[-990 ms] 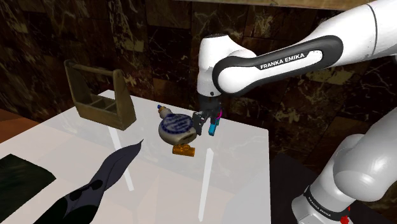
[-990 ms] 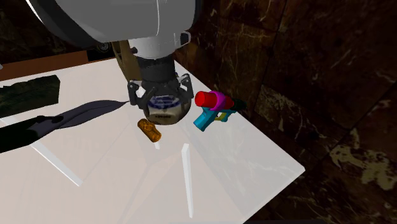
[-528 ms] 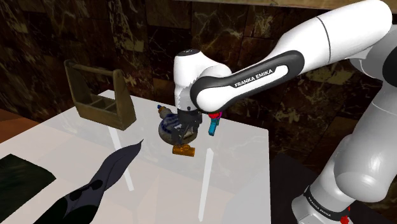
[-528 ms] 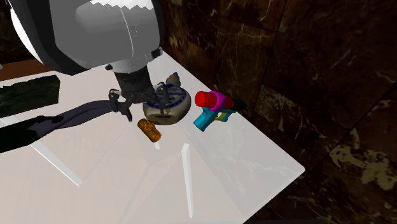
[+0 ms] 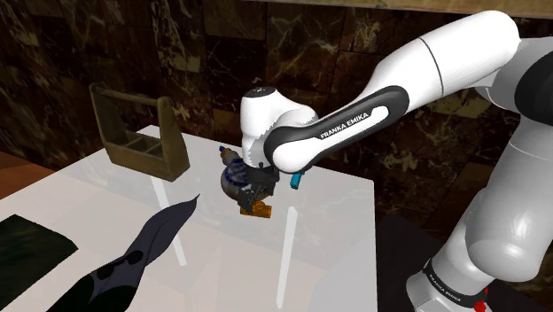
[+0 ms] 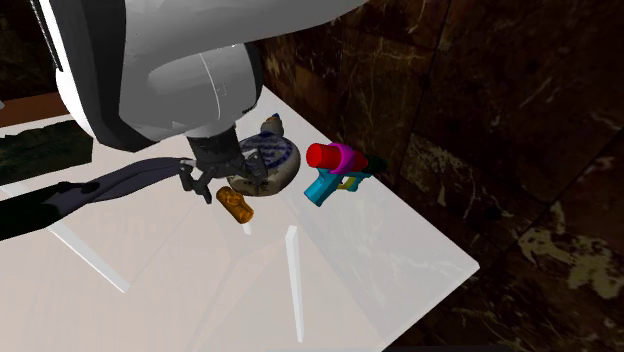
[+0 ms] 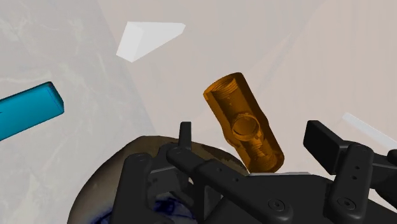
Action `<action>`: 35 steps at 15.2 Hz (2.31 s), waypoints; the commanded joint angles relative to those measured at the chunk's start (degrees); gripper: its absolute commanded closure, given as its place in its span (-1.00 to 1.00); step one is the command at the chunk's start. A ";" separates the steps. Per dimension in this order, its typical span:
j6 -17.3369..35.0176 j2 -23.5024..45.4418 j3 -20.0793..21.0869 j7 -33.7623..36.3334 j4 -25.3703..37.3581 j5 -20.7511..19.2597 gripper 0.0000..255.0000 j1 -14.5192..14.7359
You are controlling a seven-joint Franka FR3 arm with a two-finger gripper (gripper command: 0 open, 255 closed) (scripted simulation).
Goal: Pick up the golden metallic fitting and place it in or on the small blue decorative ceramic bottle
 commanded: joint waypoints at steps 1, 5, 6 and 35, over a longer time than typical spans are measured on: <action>0.34 0.15 0.01 0.13 -0.18 -0.11 -1.00 0.05; 0.34 0.16 0.01 0.13 -0.18 -0.11 -1.00 0.05; 0.32 0.16 0.01 0.13 -0.16 -0.11 -1.00 0.05; 6.22 -0.23 1.40 -7.30 -5.91 -1.78 -1.00 0.94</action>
